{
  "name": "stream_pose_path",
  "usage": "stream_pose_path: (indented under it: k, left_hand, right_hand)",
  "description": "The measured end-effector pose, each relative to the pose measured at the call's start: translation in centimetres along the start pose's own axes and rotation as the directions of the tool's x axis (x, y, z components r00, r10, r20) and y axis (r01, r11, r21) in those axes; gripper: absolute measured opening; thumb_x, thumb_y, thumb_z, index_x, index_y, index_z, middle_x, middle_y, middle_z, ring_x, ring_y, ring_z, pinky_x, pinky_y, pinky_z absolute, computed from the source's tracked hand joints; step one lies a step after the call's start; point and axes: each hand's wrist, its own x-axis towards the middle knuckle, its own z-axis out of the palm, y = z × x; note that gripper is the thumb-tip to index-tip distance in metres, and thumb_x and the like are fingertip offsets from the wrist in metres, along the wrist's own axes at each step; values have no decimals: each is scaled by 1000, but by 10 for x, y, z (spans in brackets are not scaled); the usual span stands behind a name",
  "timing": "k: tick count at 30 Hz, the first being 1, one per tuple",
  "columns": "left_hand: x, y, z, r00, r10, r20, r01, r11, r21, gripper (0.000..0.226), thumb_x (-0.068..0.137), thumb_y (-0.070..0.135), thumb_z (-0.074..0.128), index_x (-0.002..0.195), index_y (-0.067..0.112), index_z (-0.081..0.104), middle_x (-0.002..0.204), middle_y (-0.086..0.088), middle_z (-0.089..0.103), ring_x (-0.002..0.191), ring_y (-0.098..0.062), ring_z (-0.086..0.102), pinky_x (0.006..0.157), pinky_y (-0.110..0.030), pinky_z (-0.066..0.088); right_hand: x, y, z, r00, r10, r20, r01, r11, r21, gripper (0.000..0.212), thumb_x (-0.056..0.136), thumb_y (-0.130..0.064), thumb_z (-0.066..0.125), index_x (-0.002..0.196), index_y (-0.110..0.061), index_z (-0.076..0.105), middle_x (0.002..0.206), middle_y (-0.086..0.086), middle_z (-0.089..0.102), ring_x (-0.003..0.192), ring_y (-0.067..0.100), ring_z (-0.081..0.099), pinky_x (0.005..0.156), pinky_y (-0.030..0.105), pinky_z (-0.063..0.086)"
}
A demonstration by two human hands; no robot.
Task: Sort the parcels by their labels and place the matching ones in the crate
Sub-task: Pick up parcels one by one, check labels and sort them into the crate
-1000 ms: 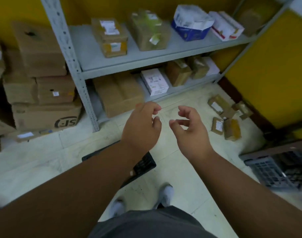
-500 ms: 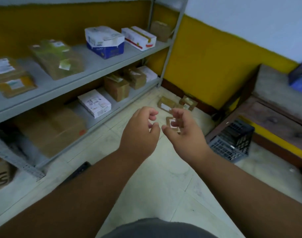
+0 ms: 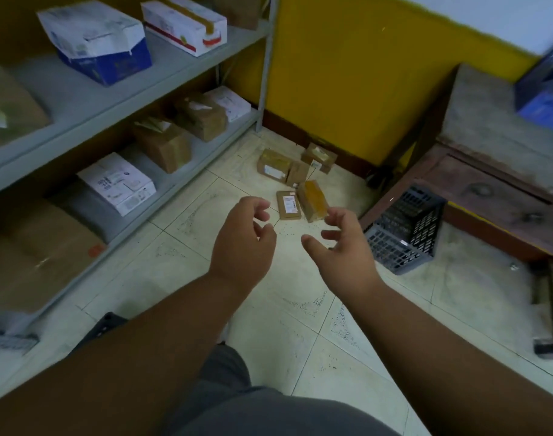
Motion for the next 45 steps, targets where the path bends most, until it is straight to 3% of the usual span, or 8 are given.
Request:
stream_pose_path:
  k: [12,23,26,29,32,36,43,45]
  left_hand:
    - [250,-38,44,935,-139,327,96,985,144,30,95,22,59,124,23,51,105,5,63,80,-15,60,60,-25,44]
    - [374,-28,144,858,-246,451,216,969,118,62,100,33,52,153,20,24,111,-1,65,98,-21,65,75,-31,49]
    - [412,-27,177,845,-289,450,252,957,141,47,98,28,57,142,23,43,120,0,61,99,-18,62,73,-23,47]
    - [460,-25,211,830,-413,375,422,905,61,34,98,27,56,131,25,51,120,-1,61,99,-19,64,81,-33,55]
    - [513,-27,260,808,-512,290,547,836,-48,25,100,25,54,125,26,53,111,2,62,89,-13,66,67,-24,53]
    - [581,-63,338,761,-608,227,641,759,-113,28,103,20,45,128,28,53,109,3,62,87,-13,66,61,-22,49]
    - [641,-218,447,636,-742,214,769,632,-94,36,99,4,45,126,23,57,113,-2,64,80,-13,65,44,-13,47]
    - [641,-274,476,583,-780,225,807,588,-54,26,99,4,46,110,21,63,106,-4,65,81,-17,66,54,-20,51]
  right_hand:
    - [204,-39,22,998,70,-1,-71,997,-27,64,87,-33,73,142,-39,41,125,-11,45,94,6,62,80,28,56]
    - [353,0,14,981,196,9,-196,981,-11,108,83,-39,78,157,-38,-1,109,-17,58,90,4,67,82,29,56]
    - [414,21,12,977,196,88,-191,980,-59,87,83,-43,77,153,-28,27,118,-16,52,99,5,59,78,18,51]
    - [488,43,13,982,144,125,-133,986,-99,75,82,-48,76,145,-23,45,125,-10,51,115,13,55,92,31,53]
    - [572,68,18,972,191,136,-192,981,-12,60,85,-44,75,136,-24,51,113,-14,56,97,4,59,80,21,53]
    - [678,123,44,927,334,170,-355,928,115,44,85,-36,76,123,-23,58,100,-12,62,92,14,65,84,47,59]
    - [776,267,151,898,390,203,-406,913,42,35,80,-37,80,105,-21,61,90,-9,64,81,9,64,67,26,53]
    - [788,322,182,892,393,224,-393,918,-44,29,84,-41,75,104,-23,63,90,-12,67,81,2,63,68,19,50]
